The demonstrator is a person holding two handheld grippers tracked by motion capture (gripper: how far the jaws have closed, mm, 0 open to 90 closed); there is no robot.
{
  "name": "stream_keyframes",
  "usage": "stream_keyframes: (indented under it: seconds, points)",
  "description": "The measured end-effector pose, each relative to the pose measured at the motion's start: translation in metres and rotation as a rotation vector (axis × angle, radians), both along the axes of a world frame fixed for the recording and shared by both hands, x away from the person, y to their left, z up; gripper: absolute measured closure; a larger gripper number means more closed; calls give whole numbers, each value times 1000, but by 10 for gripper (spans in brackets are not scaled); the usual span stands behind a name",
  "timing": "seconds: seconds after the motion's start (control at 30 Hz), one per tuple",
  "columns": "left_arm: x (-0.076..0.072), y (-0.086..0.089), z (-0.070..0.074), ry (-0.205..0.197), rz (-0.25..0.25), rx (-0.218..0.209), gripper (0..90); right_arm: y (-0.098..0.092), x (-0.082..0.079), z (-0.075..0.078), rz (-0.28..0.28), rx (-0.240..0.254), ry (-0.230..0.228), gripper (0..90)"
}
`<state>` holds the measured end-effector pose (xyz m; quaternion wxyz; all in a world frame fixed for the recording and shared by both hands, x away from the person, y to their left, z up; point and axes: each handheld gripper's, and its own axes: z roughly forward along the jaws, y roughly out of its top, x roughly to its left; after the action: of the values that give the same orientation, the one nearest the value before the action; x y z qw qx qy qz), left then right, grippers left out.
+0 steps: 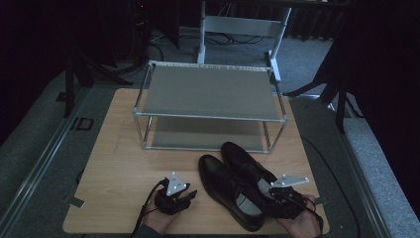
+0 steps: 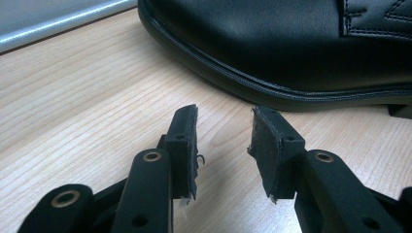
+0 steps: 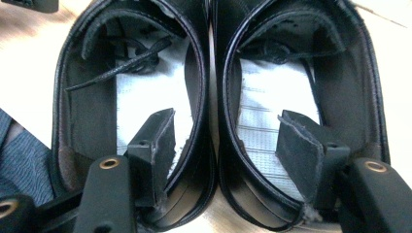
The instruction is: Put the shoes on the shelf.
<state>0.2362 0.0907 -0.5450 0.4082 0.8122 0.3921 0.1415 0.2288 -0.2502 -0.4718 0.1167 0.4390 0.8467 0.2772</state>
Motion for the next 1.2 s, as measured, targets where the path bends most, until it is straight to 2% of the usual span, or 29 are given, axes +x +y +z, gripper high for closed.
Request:
stream_keyframes:
  seconds: [0.07,0.1,0.13,0.17,0.2,0.27,0.33,0.37,0.47,0.7,0.87,1.2]
  points:
    - [1,-3,0,2,-7,-1,630,2,2,0,0,-15,19,391]
    - [1,-5,0,2,-10,-3,629,3,5,-1,5,-21,48,400]
    - [1,-5,0,2,-10,-3,628,3,5,-1,5,-21,48,400]
    - [1,-8,0,-2,-21,-3,627,6,8,-4,10,-36,77,410]
    - [1,-8,0,-2,-21,-3,626,6,8,-4,10,-36,77,410]
    - [0,-10,1,-4,-30,1,625,10,10,-5,10,-82,93,447]
    - [-1,-9,0,-4,-30,2,625,11,10,-6,7,-92,99,465]
    - [-1,-8,0,-4,-25,1,625,11,12,-7,18,-86,121,538]
    - [-1,-5,0,-3,-18,0,625,10,14,-7,35,-69,145,628]
    - [-2,-4,-1,-3,-15,2,626,3,22,-11,42,-5,199,755]
    - [-2,-6,-2,1,-19,5,625,2,22,-12,35,7,196,788]
    - [-2,-4,-2,-5,-13,3,625,-3,21,-13,-5,71,179,804]
